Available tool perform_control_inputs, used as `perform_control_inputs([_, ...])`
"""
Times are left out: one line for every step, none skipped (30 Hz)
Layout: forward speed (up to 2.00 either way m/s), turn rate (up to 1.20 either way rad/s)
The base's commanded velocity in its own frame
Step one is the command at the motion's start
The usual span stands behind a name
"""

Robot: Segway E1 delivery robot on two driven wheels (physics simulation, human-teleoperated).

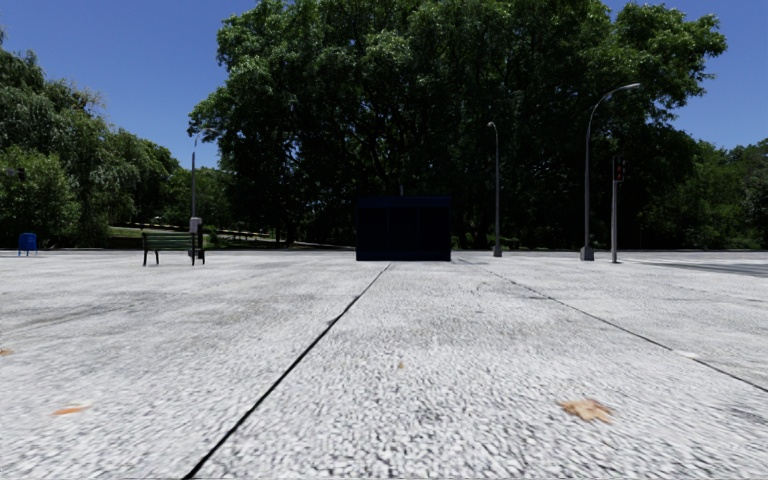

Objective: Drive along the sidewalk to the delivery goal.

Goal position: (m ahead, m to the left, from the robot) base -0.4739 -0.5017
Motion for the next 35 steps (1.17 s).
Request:
perform_control_inputs([2.0,0.0])
perform_control_inputs([2.0,0.0])
perform_control_inputs([2.0,0.0])
perform_control_inputs([2.0,0.0])
perform_control_inputs([1.83,0.0])
perform_control_inputs([0.0,0.0])
perform_control_inputs([0.0,0.0])
perform_control_inputs([0.0,0.0])
perform_control_inputs([0.0,0.0])
perform_control_inputs([0.0,0.0])
perform_control_inputs([0.0,0.0])
perform_control_inputs([0.0,0.0])
perform_control_inputs([0.0,0.0])
perform_control_inputs([0.0,0.0])
perform_control_inputs([0.0,0.0])
perform_control_inputs([0.0,0.0])
perform_control_inputs([0.0,0.0])
perform_control_inputs([0.0,0.0])
perform_control_inputs([0.0,0.0])
perform_control_inputs([0.0,0.0])
perform_control_inputs([0.0,0.0])
perform_control_inputs([0.0,0.0])
perform_control_inputs([0.0,0.0])
perform_control_inputs([0.0,0.0])
perform_control_inputs([0.0,0.0])
perform_control_inputs([0.0,0.0])
perform_control_inputs([0.0,0.0])
perform_control_inputs([0.0,0.0])
perform_control_inputs([0.0,0.0])
perform_control_inputs([0.0,0.0])
perform_control_inputs([0.0,0.0])
perform_control_inputs([0.0,0.0])
perform_control_inputs([0.0,0.0])
perform_control_inputs([0.0,0.0])
perform_control_inputs([0.0,0.0])
